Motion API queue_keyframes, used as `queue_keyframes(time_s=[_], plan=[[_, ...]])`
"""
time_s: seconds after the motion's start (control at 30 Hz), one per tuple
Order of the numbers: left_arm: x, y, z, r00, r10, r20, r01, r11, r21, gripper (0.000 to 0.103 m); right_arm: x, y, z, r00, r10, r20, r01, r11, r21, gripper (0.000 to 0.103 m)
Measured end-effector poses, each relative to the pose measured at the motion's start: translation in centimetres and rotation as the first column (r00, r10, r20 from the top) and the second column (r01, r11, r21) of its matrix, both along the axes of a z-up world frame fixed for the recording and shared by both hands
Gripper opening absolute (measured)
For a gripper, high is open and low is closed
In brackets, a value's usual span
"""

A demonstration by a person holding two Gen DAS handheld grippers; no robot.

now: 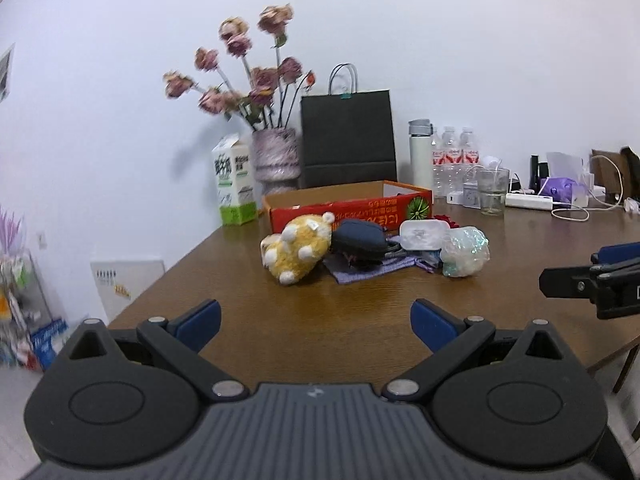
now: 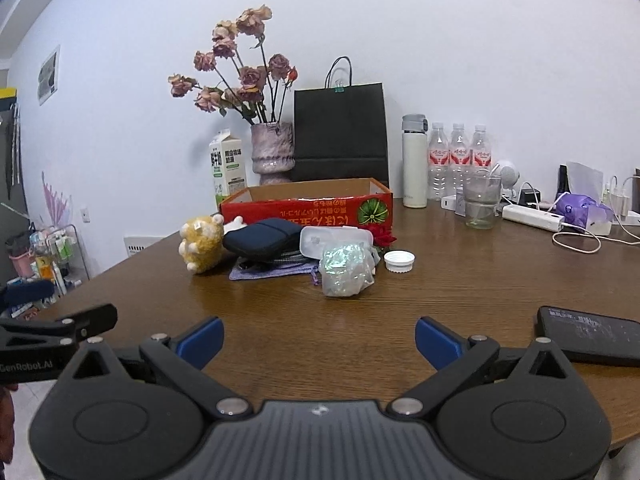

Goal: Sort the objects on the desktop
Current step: 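Move the right tool toward the sparkly iridescent bag and open its fingers, then grasp the plush toy with the left tool while the right tool grasps the sparkly bag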

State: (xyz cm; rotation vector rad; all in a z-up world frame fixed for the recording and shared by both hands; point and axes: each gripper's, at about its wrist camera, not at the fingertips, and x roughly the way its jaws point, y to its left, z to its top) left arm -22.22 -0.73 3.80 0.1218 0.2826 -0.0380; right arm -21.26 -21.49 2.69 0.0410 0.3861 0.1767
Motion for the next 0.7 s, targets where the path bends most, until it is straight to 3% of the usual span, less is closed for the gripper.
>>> queue_keyframes(time_s=[0.13, 0.23, 0.5, 0.57, 0.63, 0.7], plan=[[3.4, 1.0, 0.3, 1.0, -0.017, 0.026, 0.017, 1.0, -0.008, 0.103, 2.1, -0.2, 0.0, 1.0, -0.009, -0.019, 0.009, 1.0, 0.003, 0.093], [7.9, 2.0, 0.4, 0.999, -0.034, 0.003, 0.034, 0.999, 0.004, 0.103, 4.8, -0.3, -0.2, 0.999, -0.017, -0.049, 0.018, 1.0, 0.004, 0.089], [18.3, 1.9, -0.3, 0.984, -0.176, -0.037, 0.179, 0.976, 0.127, 0.102, 13.7, 0.2, -0.8, 0.991, -0.007, -0.131, 0.003, 1.0, -0.031, 0.08], [20.0, 2.1, -0.7, 0.974, -0.217, -0.062, 0.223, 0.967, 0.121, 0.099, 15.6, 0.2, -1.0, 0.989, -0.005, -0.149, 0.0, 1.0, -0.031, 0.079], [21.5, 2.5, -1.1, 0.963, -0.252, -0.098, 0.261, 0.96, 0.103, 0.09, 17.4, 0.3, -1.2, 0.986, -0.007, -0.166, 0.003, 1.0, -0.028, 0.077], [22.5, 3.2, -1.4, 0.951, -0.286, -0.119, 0.295, 0.954, 0.062, 0.088, 18.8, 0.3, -1.5, 0.983, -0.003, -0.183, -0.001, 1.0, -0.02, 0.073]])
